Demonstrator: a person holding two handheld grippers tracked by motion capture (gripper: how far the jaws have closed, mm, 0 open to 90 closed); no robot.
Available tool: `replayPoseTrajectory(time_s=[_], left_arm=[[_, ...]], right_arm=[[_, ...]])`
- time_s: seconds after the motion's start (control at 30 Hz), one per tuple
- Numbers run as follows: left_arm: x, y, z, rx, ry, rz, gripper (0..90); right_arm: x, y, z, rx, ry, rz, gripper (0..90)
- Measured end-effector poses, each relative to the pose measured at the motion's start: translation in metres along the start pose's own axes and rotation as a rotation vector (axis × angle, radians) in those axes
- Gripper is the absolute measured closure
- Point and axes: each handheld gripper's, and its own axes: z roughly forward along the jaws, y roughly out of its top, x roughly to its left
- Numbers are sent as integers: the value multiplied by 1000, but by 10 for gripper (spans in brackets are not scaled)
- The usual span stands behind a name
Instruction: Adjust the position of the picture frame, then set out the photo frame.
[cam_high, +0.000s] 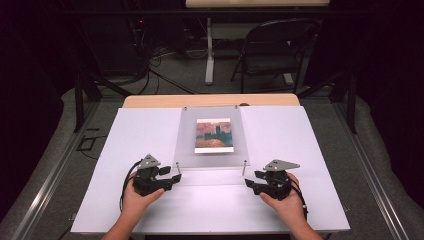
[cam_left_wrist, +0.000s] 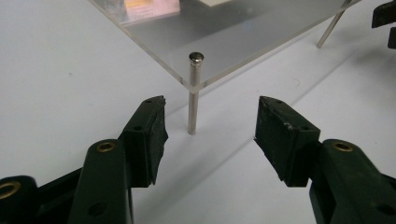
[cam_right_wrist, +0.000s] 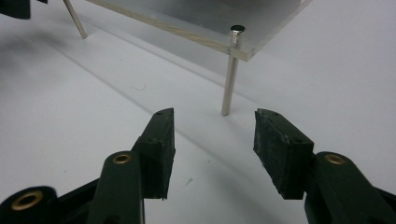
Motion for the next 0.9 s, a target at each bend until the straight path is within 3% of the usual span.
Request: replayPoseTrajectory(time_s=[0.17,0.23,0.33,0.53,0.7,0.9], left_arm=[[13,7,-11,-7,40,-8,408],[20,13,-13,-15,57,-19,406],[31,26,-11,-30,72,-34,402],[48,57,4,-49,88,-32,415],[58,77,25,-32,115,-37,405],[69,96,53,-11,139,-86,400]], right_arm=[[-13,2,-19,-23,-55,-12,445],[-24,8,-21,-31,-73,8,443],[-36,19,-19,-43,-64,36,449],[-60,50,2,-53,-96,25,380],[-77,72,23,-47,-116,34,362],[-88,93,47,-27,-126,46,366]])
